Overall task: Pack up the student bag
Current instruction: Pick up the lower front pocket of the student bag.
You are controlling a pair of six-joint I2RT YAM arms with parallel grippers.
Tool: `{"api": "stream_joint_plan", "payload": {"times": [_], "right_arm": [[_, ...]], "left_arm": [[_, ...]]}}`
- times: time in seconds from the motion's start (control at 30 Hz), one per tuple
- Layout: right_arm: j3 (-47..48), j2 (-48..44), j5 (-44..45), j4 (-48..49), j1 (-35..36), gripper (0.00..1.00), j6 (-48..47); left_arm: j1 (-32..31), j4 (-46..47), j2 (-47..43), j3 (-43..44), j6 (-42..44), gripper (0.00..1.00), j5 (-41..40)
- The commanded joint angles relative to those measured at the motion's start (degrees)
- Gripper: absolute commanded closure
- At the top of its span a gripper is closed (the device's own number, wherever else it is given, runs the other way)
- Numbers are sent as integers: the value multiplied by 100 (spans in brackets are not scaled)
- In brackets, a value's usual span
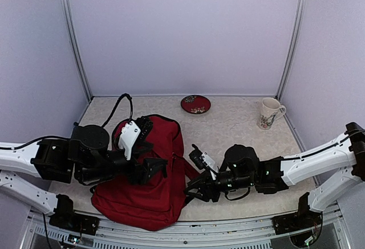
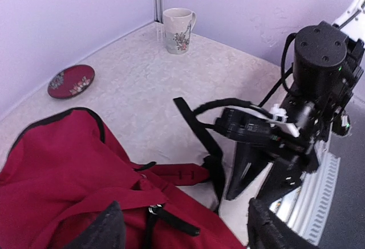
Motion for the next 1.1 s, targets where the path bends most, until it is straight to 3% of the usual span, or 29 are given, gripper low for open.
{"api": "stream_joint_plan", "payload": {"times": [0.0, 0.1, 0.23, 0.33, 0.63, 0.8, 1.07], "right_arm": [[124, -34, 905, 84, -158, 55, 366], [183, 11, 1174, 102, -164, 56, 412], [204, 90, 1257, 203, -164, 56, 400], [277, 208, 1253, 159, -164, 55, 377], [496, 610, 1127, 181, -164, 56, 263], [502, 702, 1063, 211, -164, 56, 219], [490, 744, 1057, 286, -164, 55, 213]], "left_arm": [[-512, -614, 638, 439, -740, 42, -400], [-626, -1071, 1153, 707, -1367, 55, -547], [-614, -1792, 1603, 947, -1997, 57, -1123], [-556, -1883, 1717, 1014, -2220, 57, -1085], [193, -379, 1391, 192, -2148, 39, 399], [612, -195, 1261, 10, -2146, 48, 651], [633, -270, 1615, 116, -2037, 52, 928]]}}
